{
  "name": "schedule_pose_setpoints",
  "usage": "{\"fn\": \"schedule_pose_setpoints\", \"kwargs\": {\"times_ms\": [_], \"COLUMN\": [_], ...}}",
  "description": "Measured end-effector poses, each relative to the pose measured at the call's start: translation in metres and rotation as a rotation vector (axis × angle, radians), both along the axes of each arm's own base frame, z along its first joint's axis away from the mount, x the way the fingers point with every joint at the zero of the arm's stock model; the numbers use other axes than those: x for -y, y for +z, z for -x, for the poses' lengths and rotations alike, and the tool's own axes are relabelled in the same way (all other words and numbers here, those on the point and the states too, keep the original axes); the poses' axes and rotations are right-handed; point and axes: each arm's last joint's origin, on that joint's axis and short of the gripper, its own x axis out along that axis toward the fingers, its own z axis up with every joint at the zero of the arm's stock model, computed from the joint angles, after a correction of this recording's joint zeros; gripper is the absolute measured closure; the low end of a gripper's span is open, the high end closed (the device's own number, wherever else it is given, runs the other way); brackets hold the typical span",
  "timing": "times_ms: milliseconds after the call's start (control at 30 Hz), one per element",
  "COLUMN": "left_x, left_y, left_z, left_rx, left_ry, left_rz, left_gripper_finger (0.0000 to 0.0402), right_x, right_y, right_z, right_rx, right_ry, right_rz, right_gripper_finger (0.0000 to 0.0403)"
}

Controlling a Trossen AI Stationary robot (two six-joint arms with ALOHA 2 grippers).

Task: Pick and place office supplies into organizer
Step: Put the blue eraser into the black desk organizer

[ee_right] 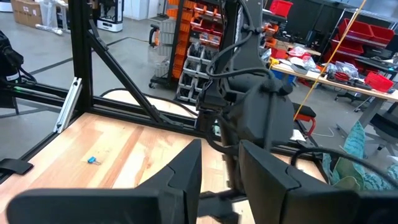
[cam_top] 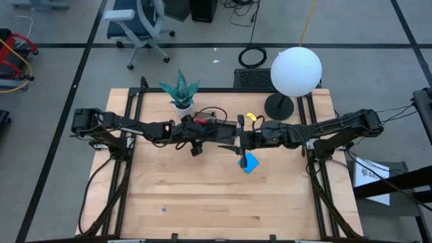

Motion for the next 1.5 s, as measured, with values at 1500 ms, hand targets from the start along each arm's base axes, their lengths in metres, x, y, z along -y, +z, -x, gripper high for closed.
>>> {"fn": "schedule_pose_setpoints", "kwargs": {"times_ms": [1500], "left_x": [-0.010], "left_y": [0.003], "left_z": [0.005], "left_rx": [0.053], "left_ry": [0.206], "left_rz": [0.072], "left_gripper_finger": [0.0110], "right_x": [0.000], "right_y": [0.000], "right_z": [0.000], "right_rx": [-0.002], "right_ry": [-0.002], "right_rz": [0.000], "right_gripper_finger": [0.0303]}}
